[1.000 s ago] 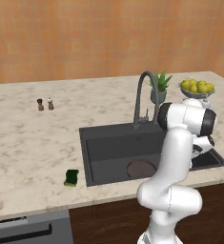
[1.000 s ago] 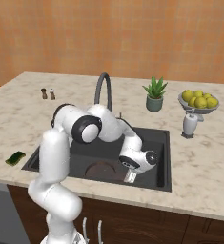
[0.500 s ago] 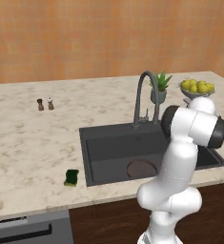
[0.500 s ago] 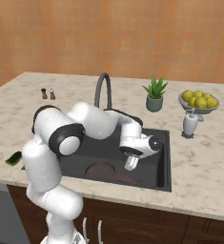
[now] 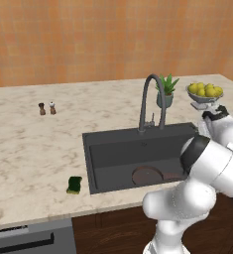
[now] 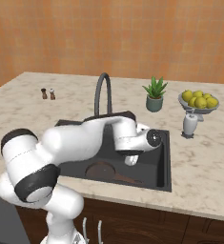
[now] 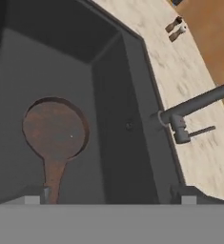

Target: Pick the pan and sponge and place them into the sink. Then turn on the water.

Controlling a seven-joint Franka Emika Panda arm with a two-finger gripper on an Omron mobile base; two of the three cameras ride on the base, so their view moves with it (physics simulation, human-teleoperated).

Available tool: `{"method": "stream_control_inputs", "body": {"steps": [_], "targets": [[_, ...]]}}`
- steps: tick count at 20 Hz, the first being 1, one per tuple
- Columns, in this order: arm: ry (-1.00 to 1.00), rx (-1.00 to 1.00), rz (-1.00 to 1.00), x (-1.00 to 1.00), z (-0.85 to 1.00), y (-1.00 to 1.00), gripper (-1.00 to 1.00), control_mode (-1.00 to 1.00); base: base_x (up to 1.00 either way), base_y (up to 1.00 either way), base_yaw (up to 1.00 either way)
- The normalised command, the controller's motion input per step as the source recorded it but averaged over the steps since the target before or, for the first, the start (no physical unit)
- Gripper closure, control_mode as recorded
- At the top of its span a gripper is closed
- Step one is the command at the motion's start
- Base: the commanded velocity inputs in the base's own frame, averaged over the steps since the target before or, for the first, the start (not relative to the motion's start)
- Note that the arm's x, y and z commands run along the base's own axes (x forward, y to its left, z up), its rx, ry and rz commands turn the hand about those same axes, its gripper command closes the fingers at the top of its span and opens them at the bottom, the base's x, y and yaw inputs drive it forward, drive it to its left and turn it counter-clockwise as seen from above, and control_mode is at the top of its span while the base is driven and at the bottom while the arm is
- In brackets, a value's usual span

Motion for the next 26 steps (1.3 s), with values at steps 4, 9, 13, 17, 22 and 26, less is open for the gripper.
{"method": "stream_control_inputs", "body": {"steps": [4, 9, 13, 17, 22, 26], "targets": [[-0.06, -0.26, 0.00, -0.70, 0.81, 0.23, -1.00, -1.00, 0.00, 0.00, 0.00], [-0.10, -0.28, 0.02, -0.75, 0.70, 0.24, -1.00, -1.00, 0.00, 0.00, 0.00], [-0.05, -0.32, 0.14, -0.64, 0.52, 0.31, -1.00, -1.00, 0.00, 0.00, 0.00], [-0.06, -0.30, 0.18, -0.52, 0.40, 0.40, -1.00, -1.00, 0.00, 0.00, 0.00], [0.05, -0.29, 0.18, -0.08, 0.40, 0.51, -1.00, -1.00, 0.00, 0.00, 0.00], [0.22, -0.30, 0.30, 0.00, 0.34, 0.54, -1.00, -1.00, 0.00, 0.00, 0.00]]}}
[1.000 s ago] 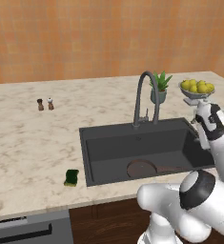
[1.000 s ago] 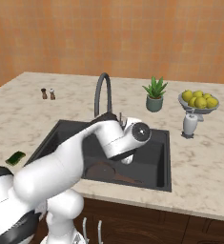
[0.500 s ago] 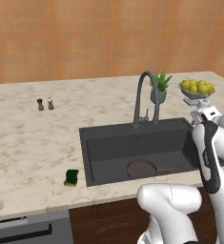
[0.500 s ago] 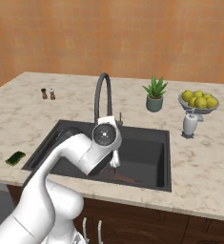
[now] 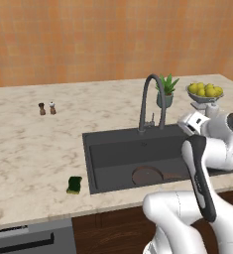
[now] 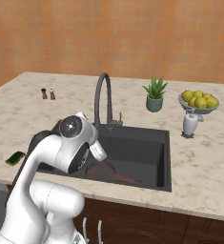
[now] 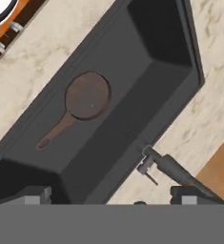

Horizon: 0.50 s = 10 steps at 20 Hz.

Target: Pick the pan and sponge and place them into the sink. Then turn on the water.

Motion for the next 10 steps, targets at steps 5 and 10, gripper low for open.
{"method": "stream_control_inputs", "body": {"steps": [5, 10], "targets": [[0.25, -0.13, 0.23, -0.03, 0.16, 0.53, -1.00, -1.00, 0.00, 0.00, 0.00], [0.08, -0.01, 0.24, -0.20, 0.02, 0.51, -1.00, -1.00, 0.00, 0.00, 0.00]]}}
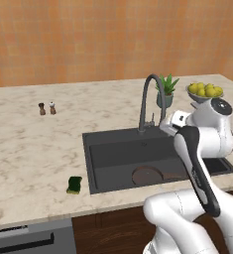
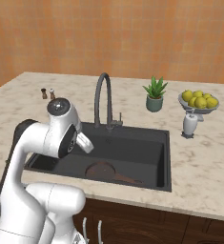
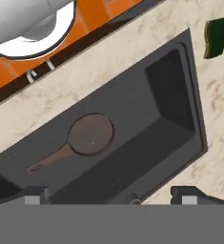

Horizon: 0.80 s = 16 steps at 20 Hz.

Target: Pick the pan and sponge and place them into the sink. Then turn on the water.

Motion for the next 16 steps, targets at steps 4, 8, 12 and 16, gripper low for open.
{"method": "stream_control_inputs", "body": {"steps": [4, 8, 12, 16], "targets": [[0.00, 0.00, 0.19, -0.24, -0.01, 0.58, -1.00, -1.00, 0.00, 0.00, 0.00], [0.03, 0.00, 0.12, 0.00, -0.01, 0.78, -1.00, -1.00, 0.00, 0.00, 0.00], [0.14, -0.06, 0.10, 0.12, 0.00, 0.93, -1.00, -1.00, 0.00, 0.00, 0.00], [0.18, -0.10, 0.06, 0.11, -0.01, 0.97, -1.00, -1.00, 0.00, 0.00, 0.00]]}}
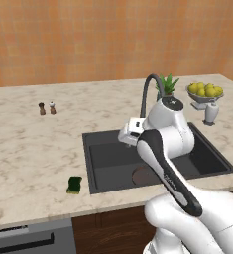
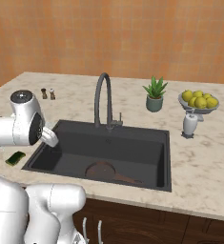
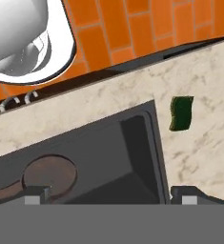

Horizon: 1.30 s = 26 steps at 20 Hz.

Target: Pick the pan and sponge and place them into the sink. Then turn on the water.

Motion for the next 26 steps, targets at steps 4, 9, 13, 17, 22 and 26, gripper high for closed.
{"method": "stream_control_inputs", "body": {"steps": [4, 9, 13, 17, 22, 26], "targets": [[0.21, -0.15, 0.06, 0.16, -0.18, 0.96, -1.00, -1.00, 0.00, 0.00, 0.00], [0.12, -0.13, 0.05, 0.11, -0.45, 0.76, -1.00, -1.00, 0.00, 0.00, 0.00], [0.03, -0.04, 0.05, 0.04, -0.59, 0.45, -1.00, -1.00, 0.00, 0.00, 0.00], [0.00, 0.00, 0.06, 0.00, -0.61, 0.19, -1.00, -1.00, 0.00, 0.00, 0.00], [-0.11, 0.02, 0.07, 0.00, -0.44, 0.18, -1.00, -1.00, 0.00, 0.00, 0.00], [-0.03, 0.10, 0.07, 0.00, -0.14, 0.32, -1.00, -1.00, 0.00, 0.00, 0.00]]}}
